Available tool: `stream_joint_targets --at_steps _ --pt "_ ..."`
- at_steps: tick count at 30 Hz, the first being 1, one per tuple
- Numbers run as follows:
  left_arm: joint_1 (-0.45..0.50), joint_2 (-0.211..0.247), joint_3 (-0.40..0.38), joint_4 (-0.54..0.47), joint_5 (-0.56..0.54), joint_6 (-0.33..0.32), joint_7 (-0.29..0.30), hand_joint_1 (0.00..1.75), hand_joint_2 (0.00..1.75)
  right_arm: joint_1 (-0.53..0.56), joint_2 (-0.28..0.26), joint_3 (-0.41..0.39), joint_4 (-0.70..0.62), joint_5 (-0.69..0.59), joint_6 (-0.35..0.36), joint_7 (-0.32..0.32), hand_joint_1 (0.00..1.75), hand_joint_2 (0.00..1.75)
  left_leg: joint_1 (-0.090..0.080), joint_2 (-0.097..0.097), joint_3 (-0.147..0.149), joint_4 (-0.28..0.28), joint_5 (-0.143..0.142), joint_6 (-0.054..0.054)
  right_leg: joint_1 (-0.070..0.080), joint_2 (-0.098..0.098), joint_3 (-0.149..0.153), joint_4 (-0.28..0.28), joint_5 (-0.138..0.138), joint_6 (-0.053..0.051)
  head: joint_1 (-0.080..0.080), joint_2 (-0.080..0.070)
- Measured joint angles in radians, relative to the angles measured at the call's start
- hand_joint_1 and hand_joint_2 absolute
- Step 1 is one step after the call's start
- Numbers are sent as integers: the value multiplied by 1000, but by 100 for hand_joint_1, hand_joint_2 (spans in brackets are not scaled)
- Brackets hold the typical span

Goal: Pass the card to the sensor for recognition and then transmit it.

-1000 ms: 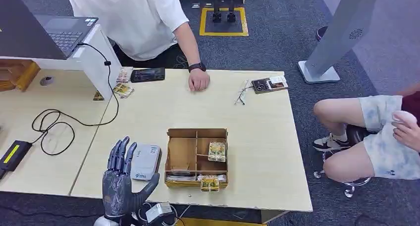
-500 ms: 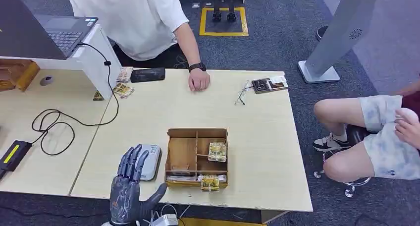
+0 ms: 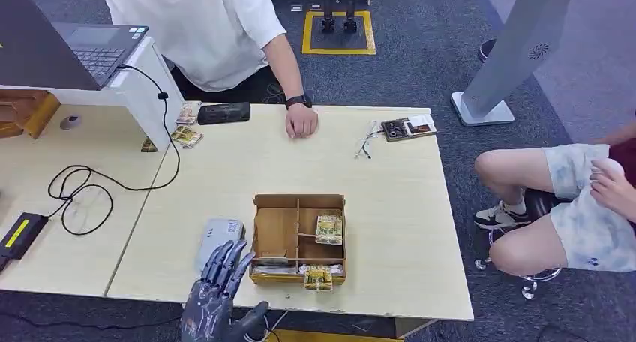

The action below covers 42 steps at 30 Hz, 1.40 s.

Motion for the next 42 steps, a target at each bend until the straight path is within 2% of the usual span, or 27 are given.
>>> stream_joint_targets --at_steps 6,13,19,24,29,36,42 --pt "-14 3 -12 13 -54 0 17 0 175 0 0 0 0 4 0 1 0 175 0 0 0 0 0 0 0 0 0 0 0 0 0 0" --pt "-35 -26 -11 30 -77 0 22 0 175 0 0 0 0 16 2 3 0 175 0 0 0 0 0 0 0 0 0 0 0 0 0 0" --pt "-81 -55 -11 56 -113 0 70 0 175 -1 0 2 0 21 11 9 0 175 0 0 0 0 0 0 0 0 0 0 0 0 0 0" --pt "-144 -69 -11 119 -151 0 140 0 175 -3 0 7 0 35 15 9 0 175 0 0 1 0 0 0 0 0 1 0 0 0 0 0" --pt "-206 -68 -31 205 -119 0 197 0 175 -5 0 11 0 36 17 10 0 175 0 0 1 0 0 0 0 0 1 0 0 0 0 0" --pt "-267 -67 -80 313 -90 0 226 0 175 -6 0 13 0 37 19 10 0 175 0 0 0 0 0 0 0 0 1 0 0 0 0 0" --pt "-297 -64 -106 348 -79 0 232 0 175 -7 0 13 1 37 19 10 0 175 0 0 1 0 0 0 0 -1 1 0 0 0 0 0"
